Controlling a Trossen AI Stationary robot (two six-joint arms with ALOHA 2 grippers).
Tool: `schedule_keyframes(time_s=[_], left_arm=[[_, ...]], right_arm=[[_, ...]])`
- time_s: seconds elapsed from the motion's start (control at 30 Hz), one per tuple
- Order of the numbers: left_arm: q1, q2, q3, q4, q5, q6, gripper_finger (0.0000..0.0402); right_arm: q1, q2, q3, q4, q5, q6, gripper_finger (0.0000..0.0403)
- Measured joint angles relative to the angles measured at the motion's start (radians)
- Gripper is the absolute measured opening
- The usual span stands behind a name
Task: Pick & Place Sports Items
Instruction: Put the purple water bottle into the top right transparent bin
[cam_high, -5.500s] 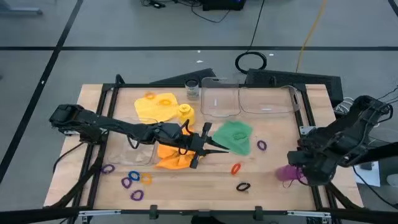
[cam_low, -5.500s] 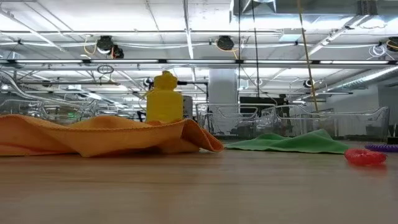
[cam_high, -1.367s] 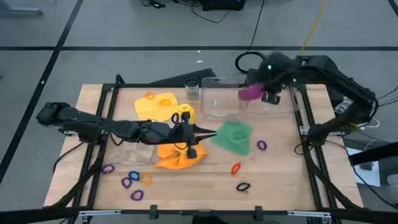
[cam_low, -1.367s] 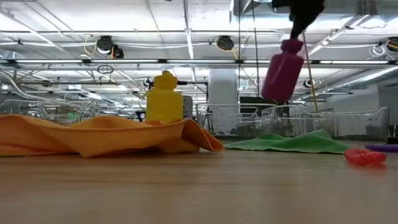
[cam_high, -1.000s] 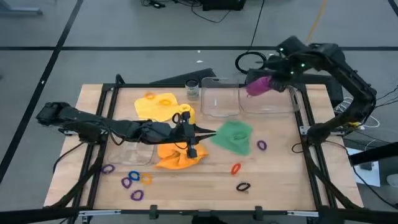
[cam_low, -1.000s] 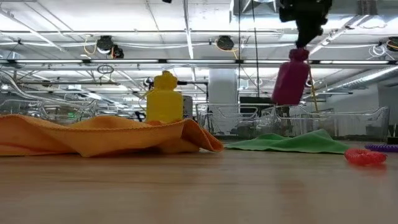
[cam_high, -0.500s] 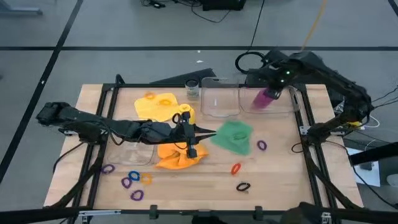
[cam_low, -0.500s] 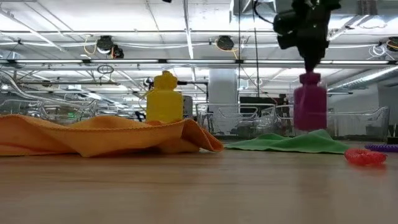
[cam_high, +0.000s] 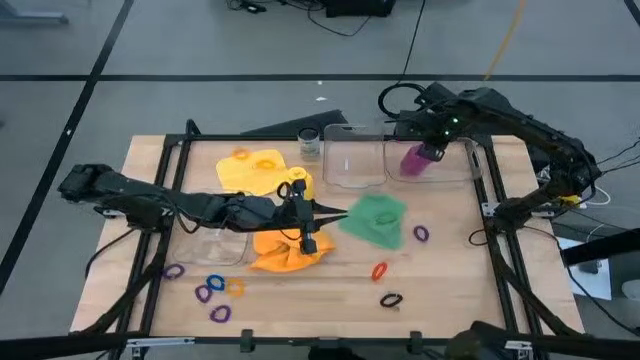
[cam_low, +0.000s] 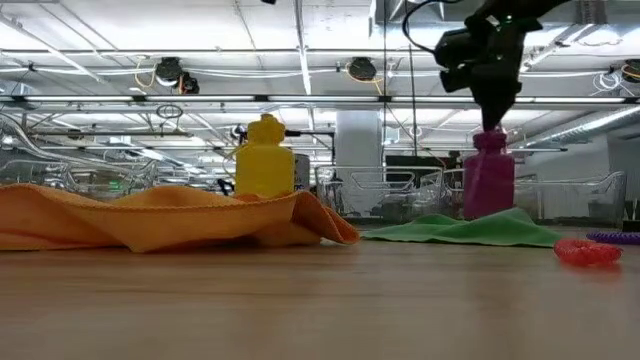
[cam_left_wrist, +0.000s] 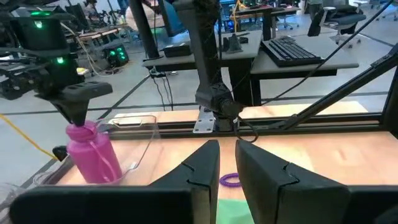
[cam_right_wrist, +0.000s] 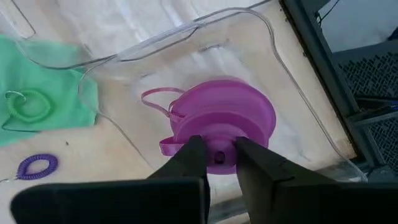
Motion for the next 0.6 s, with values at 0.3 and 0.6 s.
schedule_keyframes(time_s=[0.3,0.6], left_arm=[[0.000,0.000,0.000,0.000,0.000,-0.001,0.0049],[0.000,0.000,0.000,0.000,0.000,-0.002,0.0049]], right_arm=[[0.000,0.000,0.000,0.012,-0.026,-0.004,0.0019],[0.010,0.000,0.000,0.044,-0.024,-0.003,0.0019]])
